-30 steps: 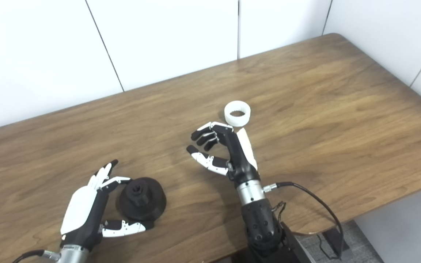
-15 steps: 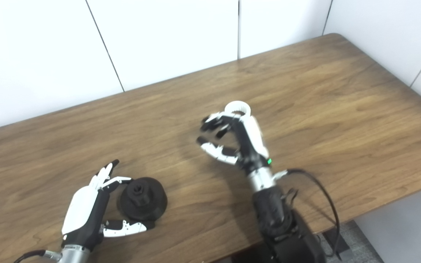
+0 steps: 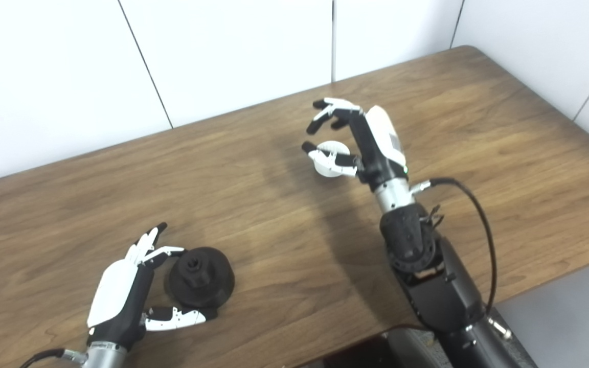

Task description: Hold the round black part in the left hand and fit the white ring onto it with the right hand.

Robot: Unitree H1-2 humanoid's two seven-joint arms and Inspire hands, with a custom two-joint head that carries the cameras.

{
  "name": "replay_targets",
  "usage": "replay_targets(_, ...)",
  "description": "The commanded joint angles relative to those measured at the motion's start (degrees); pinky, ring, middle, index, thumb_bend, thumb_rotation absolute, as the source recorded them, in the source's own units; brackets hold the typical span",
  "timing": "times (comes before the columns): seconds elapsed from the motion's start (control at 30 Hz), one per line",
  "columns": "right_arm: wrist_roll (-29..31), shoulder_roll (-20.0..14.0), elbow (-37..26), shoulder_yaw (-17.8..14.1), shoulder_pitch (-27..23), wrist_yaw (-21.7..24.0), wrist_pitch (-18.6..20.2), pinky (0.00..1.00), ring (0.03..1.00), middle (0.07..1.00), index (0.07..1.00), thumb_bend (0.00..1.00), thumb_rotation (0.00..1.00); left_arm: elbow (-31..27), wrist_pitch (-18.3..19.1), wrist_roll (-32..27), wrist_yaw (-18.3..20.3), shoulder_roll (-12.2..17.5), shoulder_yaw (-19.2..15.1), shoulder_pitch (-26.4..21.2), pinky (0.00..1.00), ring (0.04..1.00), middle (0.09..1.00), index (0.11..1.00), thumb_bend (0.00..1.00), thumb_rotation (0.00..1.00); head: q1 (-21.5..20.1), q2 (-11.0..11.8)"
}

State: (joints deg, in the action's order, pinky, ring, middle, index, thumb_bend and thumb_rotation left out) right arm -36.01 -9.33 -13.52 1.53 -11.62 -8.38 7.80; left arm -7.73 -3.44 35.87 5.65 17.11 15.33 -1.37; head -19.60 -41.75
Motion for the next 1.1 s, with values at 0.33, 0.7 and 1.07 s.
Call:
replay_targets(0.33,-1.81,-8.05,3.8,-0.95,-8.59,7.05,5.9,0.7,0.876,0.899,0.703,0.62,0.34,0.33,-0.26,1.23,-0.32,0.52,-0.35,-1.07,1.0,1.0,1.0,0.608,0.93,0.35,0.57,-0.15)
replay_targets(0.7,-3.29,-14.34,6.74,3.06,-10.0,18.18,13.6,0.83,0.994,1.0,0.934,0.99,0.62,-0.06,0.12,1.28,0.0,0.35,-0.35,-1.14,0.99,1.0,1.0,0.605,0.93,0.36,1.42,-0.34)
replay_targets(1.07,-2.61,-14.8,7.49,3.96,-9.21,20.05,15.02,0.89,1.0,1.0,0.982,1.0,0.62,-0.11,0.27,1.43,0.33,0.62,-0.49,-1.54,0.98,1.0,1.0,0.61,0.92,0.39,1.72,-0.49)
